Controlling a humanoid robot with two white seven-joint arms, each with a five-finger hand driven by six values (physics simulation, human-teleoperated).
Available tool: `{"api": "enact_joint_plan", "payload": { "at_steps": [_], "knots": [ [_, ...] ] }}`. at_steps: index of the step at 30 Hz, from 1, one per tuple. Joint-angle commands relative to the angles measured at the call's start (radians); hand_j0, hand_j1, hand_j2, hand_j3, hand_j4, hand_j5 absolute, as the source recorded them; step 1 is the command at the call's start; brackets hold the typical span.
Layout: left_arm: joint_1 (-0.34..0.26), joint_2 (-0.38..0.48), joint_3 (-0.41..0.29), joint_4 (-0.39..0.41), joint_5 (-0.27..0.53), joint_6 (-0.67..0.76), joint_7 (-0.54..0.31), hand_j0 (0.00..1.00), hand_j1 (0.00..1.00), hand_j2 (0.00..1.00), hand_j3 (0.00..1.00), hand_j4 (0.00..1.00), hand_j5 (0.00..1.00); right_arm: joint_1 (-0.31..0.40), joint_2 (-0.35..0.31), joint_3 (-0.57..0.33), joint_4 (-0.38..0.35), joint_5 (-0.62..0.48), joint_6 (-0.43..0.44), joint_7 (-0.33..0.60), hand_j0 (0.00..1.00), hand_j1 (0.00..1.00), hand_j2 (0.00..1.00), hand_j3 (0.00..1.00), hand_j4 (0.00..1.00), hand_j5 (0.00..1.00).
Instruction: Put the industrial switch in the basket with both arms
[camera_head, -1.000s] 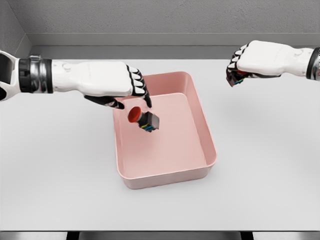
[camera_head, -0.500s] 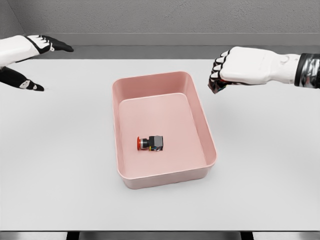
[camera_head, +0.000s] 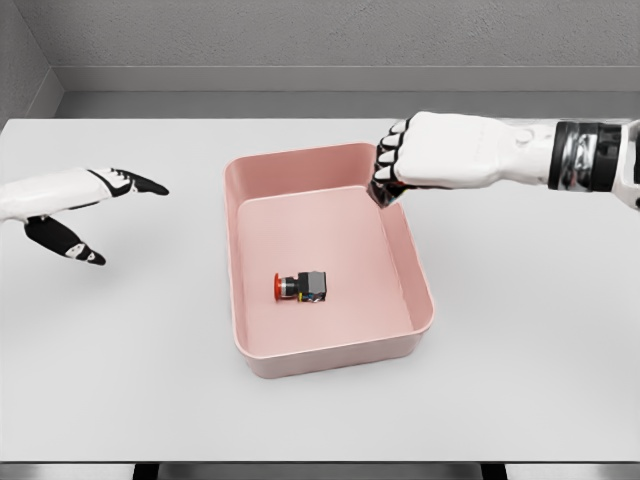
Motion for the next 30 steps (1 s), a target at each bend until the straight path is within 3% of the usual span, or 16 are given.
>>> {"api": "enact_joint_plan", "payload": {
  "at_steps": [1, 8, 9, 10, 11, 14, 19, 26, 30],
  "knots": [
    [0.0, -0.001, -0.023, -0.001, 0.007, 0.001, 0.0, 1.0, 1.0, 1.0, 1.0, 1.0, 1.0, 0.0, 0.038, 0.017, -0.003, -0.006, 0.003, -0.001, 0.45, 0.45, 0.45, 0.45, 0.45, 0.45],
    [0.005, -0.012, -0.027, 0.001, 0.007, 0.001, 0.0, 1.0, 1.0, 1.0, 1.0, 1.0, 1.0, 0.0, 0.078, 0.048, -0.003, -0.006, 0.003, 0.012, 0.46, 0.46, 0.46, 0.46, 0.46, 0.46],
    [0.005, -0.012, -0.027, 0.001, 0.009, 0.001, 0.0, 1.0, 1.0, 1.0, 1.0, 1.0, 1.0, 0.0, 0.08, 0.049, -0.003, -0.006, 0.003, 0.012, 0.5, 0.5, 0.5, 0.5, 0.5, 0.5],
    [0.005, -0.012, -0.027, 0.001, 0.007, 0.001, 0.0, 1.0, 1.0, 1.0, 1.0, 1.0, 1.0, 0.0, 0.084, 0.049, -0.003, -0.006, 0.003, 0.012, 0.62, 0.62, 0.62, 0.62, 0.62, 0.62],
    [0.005, -0.012, -0.027, 0.001, 0.007, 0.001, 0.0, 1.0, 1.0, 1.0, 1.0, 1.0, 1.0, 0.002, 0.084, 0.049, -0.003, -0.006, 0.003, 0.012, 0.83, 0.83, 0.83, 0.83, 0.83, 0.83],
    [0.005, -0.012, -0.027, 0.001, 0.009, 0.001, 0.0, 1.0, 1.0, 1.0, 1.0, 1.0, 1.0, 0.002, 0.084, 0.048, -0.003, -0.006, 0.003, 0.01, 0.96, 0.96, 0.96, 0.96, 0.96, 0.96],
    [0.005, -0.012, -0.027, 0.002, 0.009, 0.001, 0.0, 1.0, 1.0, 1.0, 1.0, 1.0, 1.0, 0.003, 0.072, 0.032, 0.003, -0.006, 0.003, 0.01, 0.96, 0.96, 0.96, 0.96, 0.96, 0.96],
    [0.005, -0.01, -0.027, 0.001, 0.007, 0.001, 0.0, 1.0, 1.0, 1.0, 1.0, 1.0, 1.0, 0.156, 0.032, -0.216, 0.057, -0.006, 0.003, 0.012, 0.97, 0.97, 0.97, 0.97, 0.97, 0.97],
    [0.005, -0.012, -0.029, 0.001, 0.007, 0.001, 0.0, 1.0, 1.0, 1.0, 1.0, 1.0, 1.0, 0.192, 0.011, -0.261, 0.121, -0.006, 0.003, 0.012, 0.97, 0.97, 0.97, 0.97, 0.97, 0.97]
  ]
}}
